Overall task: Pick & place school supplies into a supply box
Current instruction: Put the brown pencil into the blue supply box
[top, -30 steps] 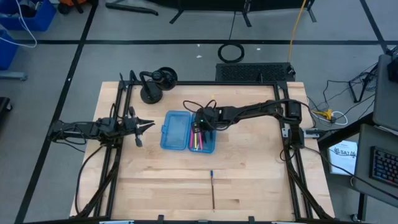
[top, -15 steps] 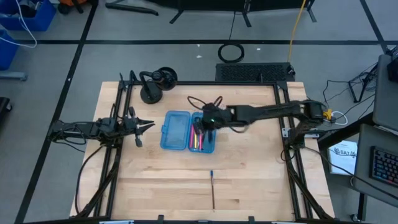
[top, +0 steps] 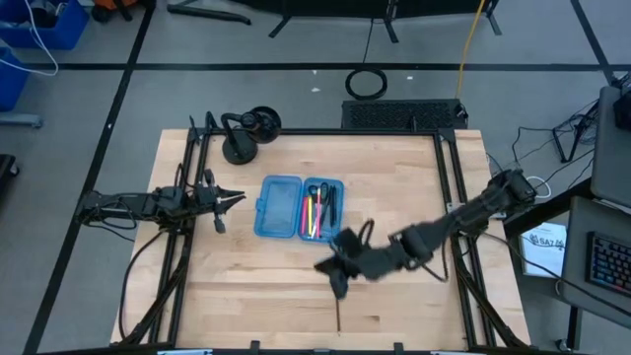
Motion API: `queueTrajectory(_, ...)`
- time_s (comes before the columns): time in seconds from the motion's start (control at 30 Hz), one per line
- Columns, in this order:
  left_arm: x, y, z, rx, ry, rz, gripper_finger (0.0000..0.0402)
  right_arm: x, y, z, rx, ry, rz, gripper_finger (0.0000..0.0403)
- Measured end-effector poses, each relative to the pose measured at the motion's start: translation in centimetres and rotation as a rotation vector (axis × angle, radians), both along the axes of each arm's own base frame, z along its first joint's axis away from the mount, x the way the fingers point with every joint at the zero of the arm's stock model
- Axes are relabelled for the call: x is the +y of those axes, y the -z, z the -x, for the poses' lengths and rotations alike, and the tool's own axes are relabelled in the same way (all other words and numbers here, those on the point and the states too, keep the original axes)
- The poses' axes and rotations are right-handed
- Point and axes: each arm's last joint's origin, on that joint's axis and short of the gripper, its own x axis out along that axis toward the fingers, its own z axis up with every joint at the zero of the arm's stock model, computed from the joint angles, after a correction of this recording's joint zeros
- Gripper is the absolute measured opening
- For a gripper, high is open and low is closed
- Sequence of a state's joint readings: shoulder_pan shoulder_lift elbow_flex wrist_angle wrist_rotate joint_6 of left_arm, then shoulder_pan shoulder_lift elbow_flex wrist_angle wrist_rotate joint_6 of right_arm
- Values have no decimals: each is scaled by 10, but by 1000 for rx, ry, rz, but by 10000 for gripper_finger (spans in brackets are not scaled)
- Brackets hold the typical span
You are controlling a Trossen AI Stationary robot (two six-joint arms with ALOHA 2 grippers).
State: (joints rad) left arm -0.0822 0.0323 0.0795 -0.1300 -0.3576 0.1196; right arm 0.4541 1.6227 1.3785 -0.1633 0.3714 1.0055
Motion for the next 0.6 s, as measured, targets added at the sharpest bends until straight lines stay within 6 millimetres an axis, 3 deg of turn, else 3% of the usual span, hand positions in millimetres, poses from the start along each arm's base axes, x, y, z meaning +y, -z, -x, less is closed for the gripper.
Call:
queueTrajectory(0.17, 0, 0, 0, 0, -2, 0, 47, 25, -13, 0, -65, -54, -3, 3)
queueTrajectory(0.37, 0, 0, 0, -1, -6, -2, 47, 13, -32, -8, 71, -40, 108, 0)
queueTrajectory(0.47, 0, 0, 0, 1, -8, -6, 47, -8, -17, -16, 273, 28, 41, 0)
queueTrajectory(0.6, 0, 0, 0, 4, -9, -10, 47, -28, 17, -27, 589, 65, -40, 0)
